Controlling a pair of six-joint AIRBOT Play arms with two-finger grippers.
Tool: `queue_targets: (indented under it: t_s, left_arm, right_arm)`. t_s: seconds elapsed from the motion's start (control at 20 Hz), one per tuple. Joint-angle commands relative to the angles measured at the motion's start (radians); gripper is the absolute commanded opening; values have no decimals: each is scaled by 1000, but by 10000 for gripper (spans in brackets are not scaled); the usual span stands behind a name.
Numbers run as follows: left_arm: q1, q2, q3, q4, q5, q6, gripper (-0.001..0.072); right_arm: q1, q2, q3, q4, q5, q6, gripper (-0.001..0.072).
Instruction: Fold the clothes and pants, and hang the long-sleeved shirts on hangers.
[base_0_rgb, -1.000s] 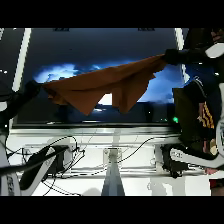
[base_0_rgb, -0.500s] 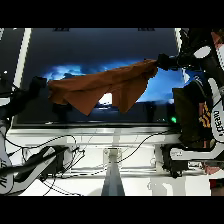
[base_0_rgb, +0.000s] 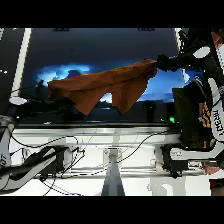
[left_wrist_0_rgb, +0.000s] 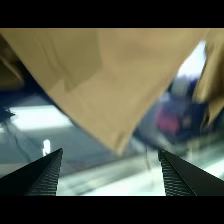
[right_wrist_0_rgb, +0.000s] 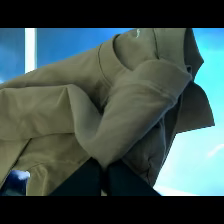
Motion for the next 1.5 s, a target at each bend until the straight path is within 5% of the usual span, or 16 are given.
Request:
queue_targets:
  t_s: [0.0,0.35,0.4,0.6,0.85,1.1,1.45]
  left_arm:
    - [-123,-82,-10,-13,4,-27,703]
    - [-295,-268,-8,-195,249,-25,696]
    - [-294,-274,-8,-209,261,-10,648]
    - [-290,-274,14,-229,261,7,19]
    - [-262,-239,197,-245,152,71,14]
    - [-87,-25,573,-245,55,68,13]
    - [287,448,780,-241,461,68,14]
  right_arm:
    - [1,-1,1,1,8,0,15]
    - [1,-1,1,1,9,0,15]
    - [1,-1,1,1,9,0,15]
    - [1,-1,1,1,9,0,15]
    - [-4,52,4,-21,16,-12,15]
    - [-33,240,94,-153,17,-12,15]
    - [-100,574,279,-228,-7,-12,15]
